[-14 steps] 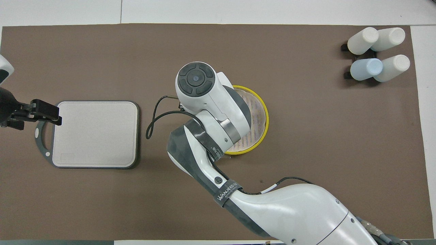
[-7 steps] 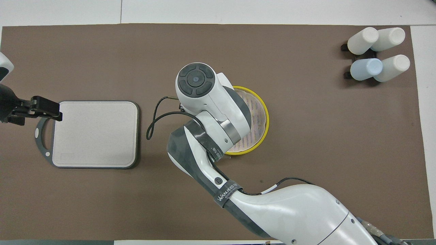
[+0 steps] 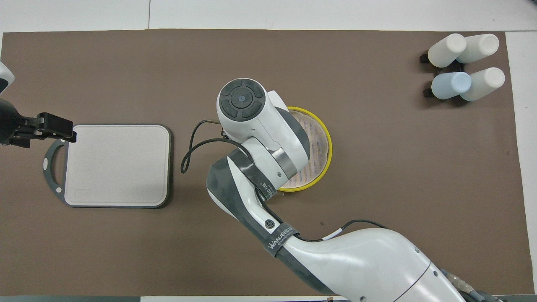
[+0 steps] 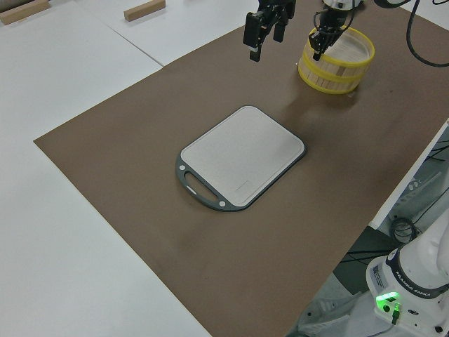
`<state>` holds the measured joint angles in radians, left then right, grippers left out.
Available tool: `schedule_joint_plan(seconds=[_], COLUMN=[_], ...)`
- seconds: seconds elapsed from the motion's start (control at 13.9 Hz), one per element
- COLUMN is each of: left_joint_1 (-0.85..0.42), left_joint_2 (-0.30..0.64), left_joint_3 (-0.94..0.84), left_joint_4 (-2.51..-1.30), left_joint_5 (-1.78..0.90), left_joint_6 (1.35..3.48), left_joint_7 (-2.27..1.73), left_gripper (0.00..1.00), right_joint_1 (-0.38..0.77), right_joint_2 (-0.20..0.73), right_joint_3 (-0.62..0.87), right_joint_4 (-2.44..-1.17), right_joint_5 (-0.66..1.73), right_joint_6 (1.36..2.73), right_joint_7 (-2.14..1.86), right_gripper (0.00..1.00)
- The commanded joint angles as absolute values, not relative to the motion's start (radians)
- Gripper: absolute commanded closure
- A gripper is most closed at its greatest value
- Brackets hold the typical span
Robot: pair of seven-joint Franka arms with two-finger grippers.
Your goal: Place bun in steamer
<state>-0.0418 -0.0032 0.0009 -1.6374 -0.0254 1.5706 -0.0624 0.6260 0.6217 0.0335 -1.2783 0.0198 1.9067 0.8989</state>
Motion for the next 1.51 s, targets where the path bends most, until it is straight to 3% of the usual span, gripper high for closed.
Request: schedule_joint_plan(seconds=[0.0, 0.07, 0.14, 0.22, 0.29, 0.36, 0.65, 1.08, 1.44], left_joint_1=[-0.058, -0.058, -0.058, -0.058, -0.058, -0.058, -0.058, -0.057, -0.06], left_joint_2=[-0.021, -0.021, -0.021, -0.021, -0.021, -0.021, -0.021, -0.021, -0.021], left_joint_3=[0.015, 0.015, 0.015, 0.017, 0.017, 0.017, 0.017, 0.017, 0.015], left_joint_4=[-1.648, -1.646, -1.647, -1.646, -1.647, -1.647, -1.647, -1.648, -1.647], left_joint_5=[-0.011, -0.011, -0.011, -0.011, -0.011, -0.011, -0.011, -0.011, -0.011], left_joint_6=[1.591, 1.594, 1.603, 1.608, 1.612, 1.612, 1.614, 1.621, 1.625], left_joint_7=[-0.051, -0.049, -0.049, -0.049, -0.049, -0.051, -0.051, -0.051, -0.049], left_gripper=[0.0, 0.0, 0.0, 0.0, 0.0, 0.0, 0.0, 0.0, 0.0], right_joint_1=[0.629, 0.629, 0.629, 0.63, 0.63, 0.634, 0.612, 0.34, 0.063], right_joint_2=[0.578, 0.577, 0.577, 0.575, 0.577, 0.577, 0.537, 0.338, 0.253], right_joint_3=[0.038, 0.038, 0.038, 0.038, 0.038, 0.038, 0.038, 0.037, 0.037], right_joint_4=[-1.359, -1.362, -1.364, -1.364, -1.361, -1.358, -1.35, -1.359, -1.358], right_joint_5=[0.021, 0.021, 0.021, 0.021, 0.021, 0.021, 0.026, 0.015, 0.015], right_joint_6=[1.91, 1.914, 1.914, 1.916, 1.916, 1.916, 1.902, 1.72, 1.62], right_joint_7=[0.936, 0.936, 0.936, 0.936, 0.94, 0.937, 0.916, 0.36, -0.015], right_gripper=[1.0, 1.0, 0.93, 0.54, 0.04, 0.0, 0.0, 0.0, 0.0])
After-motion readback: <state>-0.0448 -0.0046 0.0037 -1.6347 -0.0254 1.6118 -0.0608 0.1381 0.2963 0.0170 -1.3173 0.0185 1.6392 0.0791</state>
